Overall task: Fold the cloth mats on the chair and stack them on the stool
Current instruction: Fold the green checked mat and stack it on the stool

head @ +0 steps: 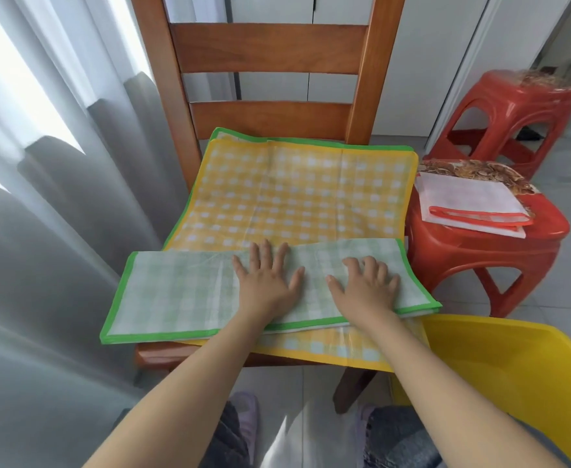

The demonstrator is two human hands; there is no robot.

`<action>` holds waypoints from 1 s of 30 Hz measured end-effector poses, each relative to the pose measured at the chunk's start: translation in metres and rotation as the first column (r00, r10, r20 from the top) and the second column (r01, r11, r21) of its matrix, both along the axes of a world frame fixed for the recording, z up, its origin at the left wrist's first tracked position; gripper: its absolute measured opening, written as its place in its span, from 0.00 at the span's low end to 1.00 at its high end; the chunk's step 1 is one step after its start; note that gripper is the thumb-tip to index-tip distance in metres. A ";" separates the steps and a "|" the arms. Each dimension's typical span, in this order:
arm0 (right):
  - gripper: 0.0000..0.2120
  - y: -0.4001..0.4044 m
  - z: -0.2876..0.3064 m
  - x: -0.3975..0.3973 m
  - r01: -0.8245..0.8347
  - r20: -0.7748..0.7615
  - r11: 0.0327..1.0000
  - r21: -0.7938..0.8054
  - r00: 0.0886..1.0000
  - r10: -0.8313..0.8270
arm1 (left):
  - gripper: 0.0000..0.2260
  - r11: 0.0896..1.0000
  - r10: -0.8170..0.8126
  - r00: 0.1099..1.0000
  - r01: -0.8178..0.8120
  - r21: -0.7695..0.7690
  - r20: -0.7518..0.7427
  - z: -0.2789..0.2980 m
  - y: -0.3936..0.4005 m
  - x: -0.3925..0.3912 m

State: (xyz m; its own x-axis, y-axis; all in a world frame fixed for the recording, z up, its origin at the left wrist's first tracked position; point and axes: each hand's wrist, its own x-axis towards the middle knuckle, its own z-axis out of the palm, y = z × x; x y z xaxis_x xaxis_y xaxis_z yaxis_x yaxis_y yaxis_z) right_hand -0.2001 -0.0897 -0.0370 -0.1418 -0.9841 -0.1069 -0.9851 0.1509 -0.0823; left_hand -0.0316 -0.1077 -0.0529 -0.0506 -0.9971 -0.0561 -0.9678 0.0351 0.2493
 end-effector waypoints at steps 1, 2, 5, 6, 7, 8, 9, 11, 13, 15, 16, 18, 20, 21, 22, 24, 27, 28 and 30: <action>0.27 -0.006 0.000 -0.004 -0.005 0.014 1.000 -0.012 1.000 0.005 | 0.30 1.000 -0.024 0.999 0.024 0.008 0.030 -0.001 0.000 0.001; 0.27 -0.014 0.001 -0.008 -0.018 0.031 1.000 -0.023 0.999 0.018 | 0.30 0.999 -0.042 0.998 0.041 0.014 0.057 -0.001 -0.001 0.001; 0.26 -0.035 0.002 -0.013 -0.159 0.085 0.987 -0.027 0.983 0.160 | 0.30 0.999 -0.047 0.995 0.046 0.016 0.084 0.000 -0.001 0.000; 0.25 -0.040 0.001 -0.012 -0.233 0.094 0.972 -0.018 0.968 0.234 | 0.30 0.999 -0.046 0.995 0.045 0.013 0.085 0.000 -0.001 -0.001; 0.25 -0.043 0.000 -0.010 -0.289 0.096 0.957 -0.005 0.953 0.288 | 0.30 0.999 -0.044 0.995 0.044 0.008 0.086 0.000 -0.001 -0.001; 0.26 -0.045 -0.003 -0.008 -0.313 0.094 0.950 0.008 0.946 0.311 | 0.30 0.999 -0.043 0.995 0.042 0.004 0.085 0.000 0.000 0.000; 0.26 -0.046 -0.005 -0.008 -0.301 0.091 0.953 0.016 0.950 0.299 | 0.30 0.999 -0.042 0.996 0.042 0.005 0.084 0.000 0.000 0.000; 0.27 -0.049 -0.010 -0.011 -0.211 0.087 0.977 0.023 0.974 0.208 | 0.30 0.999 -0.044 0.996 0.043 0.012 0.083 0.000 -0.001 0.000; 0.29 -0.050 -0.012 -0.016 -0.106 0.092 0.994 0.030 0.990 0.103 | 0.30 0.999 -0.043 0.996 0.042 0.011 0.083 -0.001 -0.001 0.000; 0.32 -0.051 -0.011 -0.021 -0.007 0.141 0.998 0.056 0.990 -0.001 | 0.30 0.999 -0.042 0.996 0.042 0.007 0.080 -0.001 -0.001 0.000; 0.33 -0.051 -0.010 -0.024 0.036 0.173 0.997 0.073 0.984 -0.049 | 0.30 0.999 -0.041 0.996 0.041 0.004 0.077 -0.001 -0.001 0.000; 0.36 -0.051 -0.008 -0.032 0.099 0.225 0.989 0.113 0.967 -0.123 | 0.30 0.999 -0.043 0.996 0.043 0.002 0.075 -0.001 -0.001 0.000; 0.39 -0.049 -0.006 -0.037 0.134 0.206 0.981 0.140 0.965 -0.162 | 0.30 0.999 -0.045 0.996 0.045 -0.001 0.077 -0.001 -0.001 0.000; 0.38 -0.048 -0.005 -0.037 0.139 0.163 0.982 0.126 0.974 -0.159 | 0.30 0.999 -0.044 0.996 0.044 -0.001 0.078 -0.001 -0.001 0.000; 0.37 -0.047 -0.003 -0.034 0.127 0.109 0.988 0.089 0.985 -0.136 | 0.30 0.999 -0.042 0.996 0.043 0.000 0.079 -0.002 -0.001 0.000; 0.32 -0.040 0.001 -0.019 0.033 0.067 0.999 -0.018 0.997 -0.032 | 0.30 0.999 -0.042 0.996 0.042 0.007 0.078 -0.001 -0.001 0.000; 0.26 -0.026 0.000 0.013 -0.221 0.181 0.971 -0.095 0.955 0.235 | 0.27 0.999 -0.039 0.998 0.038 0.026 0.044 0.000 -0.002 0.000; 0.26 -0.021 -0.003 0.020 -0.281 0.186 0.956 -0.085 0.938 0.292 | 0.26 0.999 -0.040 0.999 0.039 0.029 0.024 0.001 -0.002 0.001; 0.25 -0.017 -0.009 0.025 -0.320 0.144 0.946 -0.051 0.935 0.324 | 0.25 0.998 -0.050 0.999 0.050 0.028 -0.010 0.002 0.000 0.007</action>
